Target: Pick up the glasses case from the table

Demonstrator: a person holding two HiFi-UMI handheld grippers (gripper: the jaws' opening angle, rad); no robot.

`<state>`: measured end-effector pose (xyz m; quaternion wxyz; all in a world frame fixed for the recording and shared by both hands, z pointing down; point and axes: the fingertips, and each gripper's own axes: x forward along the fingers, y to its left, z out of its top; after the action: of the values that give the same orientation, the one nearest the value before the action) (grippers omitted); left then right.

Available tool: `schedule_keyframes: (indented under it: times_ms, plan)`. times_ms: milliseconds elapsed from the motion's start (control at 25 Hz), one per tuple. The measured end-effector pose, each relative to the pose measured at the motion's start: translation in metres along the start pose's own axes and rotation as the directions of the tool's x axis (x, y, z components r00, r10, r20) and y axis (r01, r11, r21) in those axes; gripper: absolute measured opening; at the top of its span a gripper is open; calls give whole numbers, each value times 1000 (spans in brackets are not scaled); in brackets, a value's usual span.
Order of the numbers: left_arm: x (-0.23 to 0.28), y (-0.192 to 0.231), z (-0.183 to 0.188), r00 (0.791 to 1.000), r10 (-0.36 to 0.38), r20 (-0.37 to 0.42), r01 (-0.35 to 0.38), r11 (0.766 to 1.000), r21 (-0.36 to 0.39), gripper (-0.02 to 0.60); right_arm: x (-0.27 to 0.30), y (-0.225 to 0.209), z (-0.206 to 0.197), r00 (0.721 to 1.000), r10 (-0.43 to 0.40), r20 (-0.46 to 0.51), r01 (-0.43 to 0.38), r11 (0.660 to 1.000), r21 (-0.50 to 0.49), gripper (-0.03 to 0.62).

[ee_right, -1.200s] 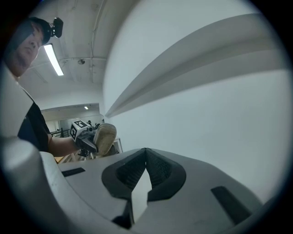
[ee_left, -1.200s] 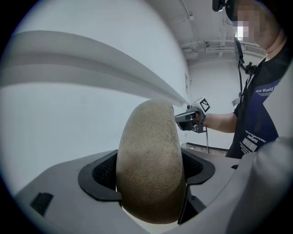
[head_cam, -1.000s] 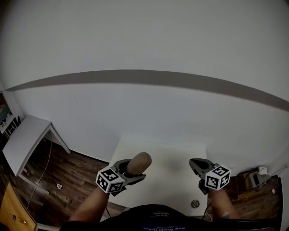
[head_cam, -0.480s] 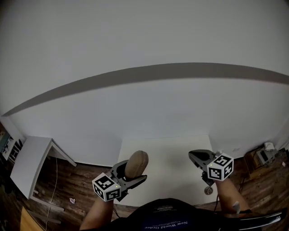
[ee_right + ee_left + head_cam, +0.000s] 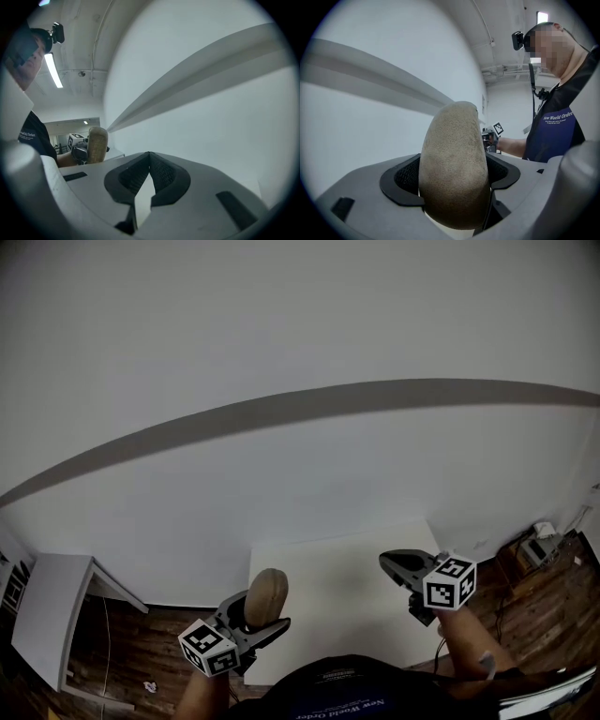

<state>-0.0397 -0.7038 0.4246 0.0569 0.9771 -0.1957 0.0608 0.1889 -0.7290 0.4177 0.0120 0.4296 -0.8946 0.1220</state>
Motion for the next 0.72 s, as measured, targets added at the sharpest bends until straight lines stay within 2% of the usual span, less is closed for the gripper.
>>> schedule_keyframes:
  times_ms: [320, 720]
  plan:
    - [8, 4, 1, 1000, -11, 13, 11, 1000, -5, 402, 8, -11, 10, 1000, -15, 12, 16, 1000, -18, -2]
    - [30, 0, 4, 1000, -9, 19, 9, 1000, -2, 402, 6, -27, 7, 1000, 7, -6, -7, 999, -35, -2]
